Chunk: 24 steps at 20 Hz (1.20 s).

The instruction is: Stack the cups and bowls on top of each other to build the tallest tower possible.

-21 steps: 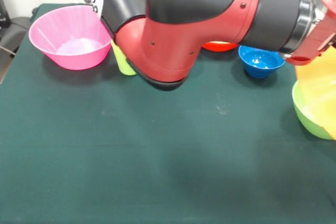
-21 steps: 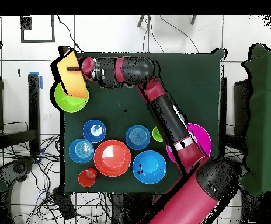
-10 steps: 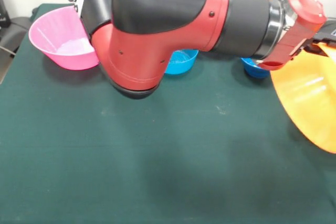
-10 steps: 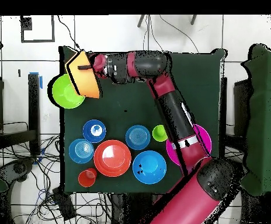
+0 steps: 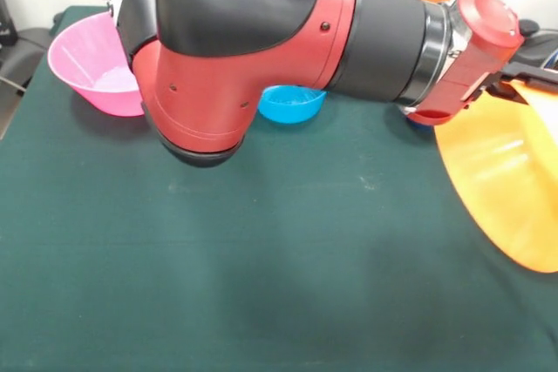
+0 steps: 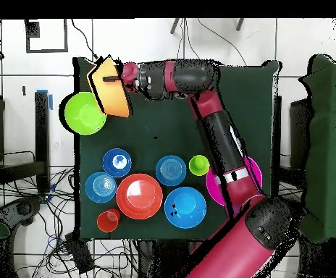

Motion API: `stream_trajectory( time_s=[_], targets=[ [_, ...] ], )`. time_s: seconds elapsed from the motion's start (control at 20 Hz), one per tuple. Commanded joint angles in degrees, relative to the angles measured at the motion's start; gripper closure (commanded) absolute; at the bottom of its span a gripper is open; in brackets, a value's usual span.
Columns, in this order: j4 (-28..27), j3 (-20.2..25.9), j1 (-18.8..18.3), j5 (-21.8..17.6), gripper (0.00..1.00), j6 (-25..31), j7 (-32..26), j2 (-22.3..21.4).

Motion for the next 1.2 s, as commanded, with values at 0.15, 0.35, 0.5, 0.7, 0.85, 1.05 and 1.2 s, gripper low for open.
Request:
stream_trajectory(
  time_s=[0.15, 0.35, 0.5, 0.7, 0.85, 1.05, 1.2],
  targets=[
    [-8.2, -6.9, 0.7, -0.5, 1.0, 8.8, -21.7, -1.1],
    [-8.5, -7.1, 0.6, -0.6, 1.0, 9.3, -22.1, -1.2],
    [-8.8, -7.0, 0.8, -0.7, 1.0, 9.2, -22.2, -1.1],
    [-8.6, -6.8, 0.7, -0.8, 1.0, 8.9, -22.3, -0.8],
    [-8.6, -6.7, 0.6, -0.8, 1.0, 9.0, -22.3, -0.6],
    [-9.2, -6.7, 0.7, -0.8, 1.0, 9.7, -23.0, -0.5],
    [-10.3, -7.2, 1.0, -1.5, 1.0, 10.7, -23.7, -1.2]
  ],
)
